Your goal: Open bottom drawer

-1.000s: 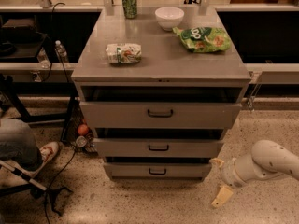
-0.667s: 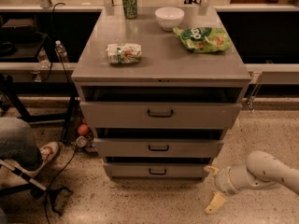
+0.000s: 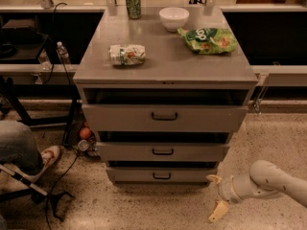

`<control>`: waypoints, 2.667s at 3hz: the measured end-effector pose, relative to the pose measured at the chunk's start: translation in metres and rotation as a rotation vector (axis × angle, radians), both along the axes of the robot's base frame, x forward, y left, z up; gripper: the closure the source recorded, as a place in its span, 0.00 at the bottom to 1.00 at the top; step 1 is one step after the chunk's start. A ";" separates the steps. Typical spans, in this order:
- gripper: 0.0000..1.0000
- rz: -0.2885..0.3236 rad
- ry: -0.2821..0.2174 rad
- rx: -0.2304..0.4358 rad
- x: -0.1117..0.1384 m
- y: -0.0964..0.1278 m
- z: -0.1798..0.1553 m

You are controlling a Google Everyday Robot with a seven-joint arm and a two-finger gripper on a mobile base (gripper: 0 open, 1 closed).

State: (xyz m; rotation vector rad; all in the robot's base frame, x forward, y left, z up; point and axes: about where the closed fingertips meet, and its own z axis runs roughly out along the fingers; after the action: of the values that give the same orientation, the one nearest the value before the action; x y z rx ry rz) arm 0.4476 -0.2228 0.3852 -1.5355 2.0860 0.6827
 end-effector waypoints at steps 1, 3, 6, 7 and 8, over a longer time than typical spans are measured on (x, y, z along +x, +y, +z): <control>0.00 0.010 -0.042 0.034 0.018 0.009 -0.060; 0.00 -0.001 -0.166 0.079 0.053 0.035 -0.148; 0.00 0.066 -0.308 0.020 0.083 0.031 -0.175; 0.00 0.090 -0.393 -0.009 0.100 0.025 -0.170; 0.00 0.102 -0.467 -0.048 0.113 0.021 -0.162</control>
Offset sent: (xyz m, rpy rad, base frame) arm 0.0543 0.0224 -0.1470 0.0820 -0.1608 -0.0323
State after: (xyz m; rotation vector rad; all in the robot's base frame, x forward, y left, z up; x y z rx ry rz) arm 0.5603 -0.2015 0.2229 -1.6479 1.6938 0.2710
